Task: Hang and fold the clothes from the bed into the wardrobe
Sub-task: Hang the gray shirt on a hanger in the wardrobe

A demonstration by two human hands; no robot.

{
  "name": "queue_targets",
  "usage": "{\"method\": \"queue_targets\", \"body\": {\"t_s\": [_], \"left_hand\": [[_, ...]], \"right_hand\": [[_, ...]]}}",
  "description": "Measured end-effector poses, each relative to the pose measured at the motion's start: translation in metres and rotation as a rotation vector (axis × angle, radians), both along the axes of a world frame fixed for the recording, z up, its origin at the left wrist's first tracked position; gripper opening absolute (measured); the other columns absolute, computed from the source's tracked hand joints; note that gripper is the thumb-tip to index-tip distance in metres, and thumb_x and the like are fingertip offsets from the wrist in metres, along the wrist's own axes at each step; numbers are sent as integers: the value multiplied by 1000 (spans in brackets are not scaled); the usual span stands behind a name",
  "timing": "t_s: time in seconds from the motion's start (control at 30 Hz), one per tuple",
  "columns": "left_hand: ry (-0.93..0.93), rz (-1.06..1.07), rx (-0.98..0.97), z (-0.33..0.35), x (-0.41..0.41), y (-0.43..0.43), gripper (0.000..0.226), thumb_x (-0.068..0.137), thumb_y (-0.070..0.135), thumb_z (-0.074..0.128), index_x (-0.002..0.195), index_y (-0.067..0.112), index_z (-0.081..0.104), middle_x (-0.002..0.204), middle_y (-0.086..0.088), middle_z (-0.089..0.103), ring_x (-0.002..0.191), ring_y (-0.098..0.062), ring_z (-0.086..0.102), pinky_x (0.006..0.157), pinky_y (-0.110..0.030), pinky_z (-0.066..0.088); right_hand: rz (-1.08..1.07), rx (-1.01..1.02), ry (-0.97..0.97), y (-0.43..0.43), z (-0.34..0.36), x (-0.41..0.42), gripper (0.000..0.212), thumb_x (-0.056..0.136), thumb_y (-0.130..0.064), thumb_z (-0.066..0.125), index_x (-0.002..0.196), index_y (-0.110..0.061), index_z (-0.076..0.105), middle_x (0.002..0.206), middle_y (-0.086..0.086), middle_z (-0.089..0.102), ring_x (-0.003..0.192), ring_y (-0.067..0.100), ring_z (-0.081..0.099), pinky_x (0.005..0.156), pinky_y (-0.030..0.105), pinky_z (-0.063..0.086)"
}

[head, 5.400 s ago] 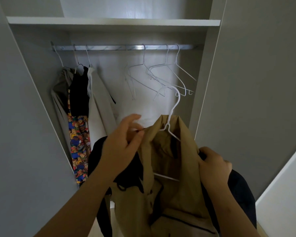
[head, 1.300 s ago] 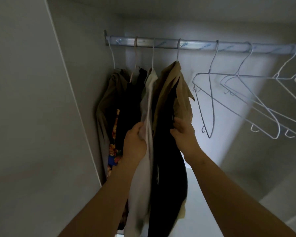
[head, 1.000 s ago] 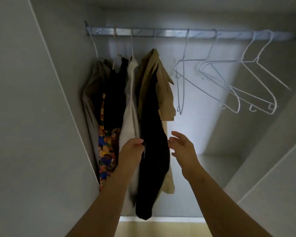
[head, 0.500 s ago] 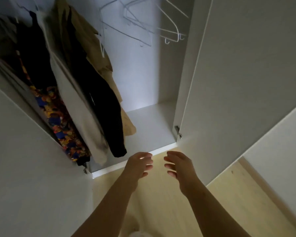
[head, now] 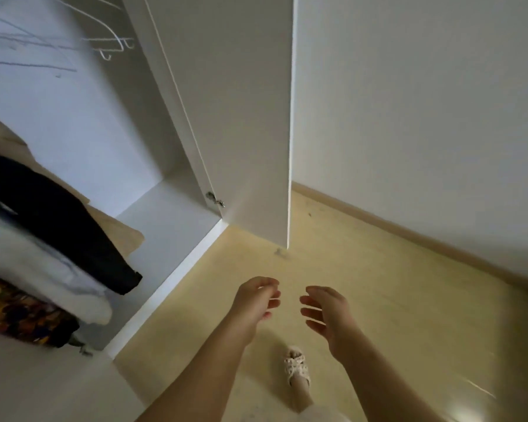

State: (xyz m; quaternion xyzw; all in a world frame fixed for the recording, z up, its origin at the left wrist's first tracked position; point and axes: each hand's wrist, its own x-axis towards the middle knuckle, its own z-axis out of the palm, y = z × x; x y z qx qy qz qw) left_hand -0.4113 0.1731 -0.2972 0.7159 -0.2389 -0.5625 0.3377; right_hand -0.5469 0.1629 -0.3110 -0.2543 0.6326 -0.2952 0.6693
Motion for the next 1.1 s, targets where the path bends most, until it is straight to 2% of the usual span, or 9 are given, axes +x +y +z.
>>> {"method": "queue_targets", "body": {"t_s": [0.3,0.6,0.7,0.83,0.93,1.1], "left_hand": [[-1,-437,-12,1,-152,57,11,91,18,54,82,22,59,78,3,63,70,-10,61,63,-23,42],[31,-796,-34,7,-371,138,17,93,16,50,80,23,57,73,5,59,63,-7,55,57,-21,37],[54,-879,-40,9,-442,169,18,93,14,49,80,23,57,74,4,58,63,-7,55,54,-20,36],[88,-953,-32,14,-520,205,19,94,11,47,79,21,56,72,4,57,61,-7,53,53,-20,34],[81,-1031,-4,14,-571,224,20,94,11,47,79,21,55,73,4,57,62,-7,53,53,-20,33],[46,-1152,17,5,-644,227,20,95,12,46,80,21,56,72,4,57,62,-7,53,54,-20,35]], "right_hand": [[-480,3,-9,124,-5,-153,11,93,-14,51,90,-14,61,81,5,64,67,18,57,62,27,44],[-829,-47,31,243,9,-345,10,92,-15,53,90,-14,62,82,5,66,68,19,59,60,26,45],[-939,-52,42,285,6,-405,9,91,-15,54,86,-15,61,76,5,65,64,18,58,57,25,43],[-1048,-37,45,330,7,-472,10,91,-12,53,83,-14,59,72,6,62,48,11,54,47,20,37],[-1141,-36,14,357,6,-514,12,91,-11,52,82,-14,58,72,6,61,58,18,54,54,24,38],[-1258,8,-42,370,-5,-568,12,93,-9,51,83,-12,58,70,6,61,61,19,53,58,25,40]]}}
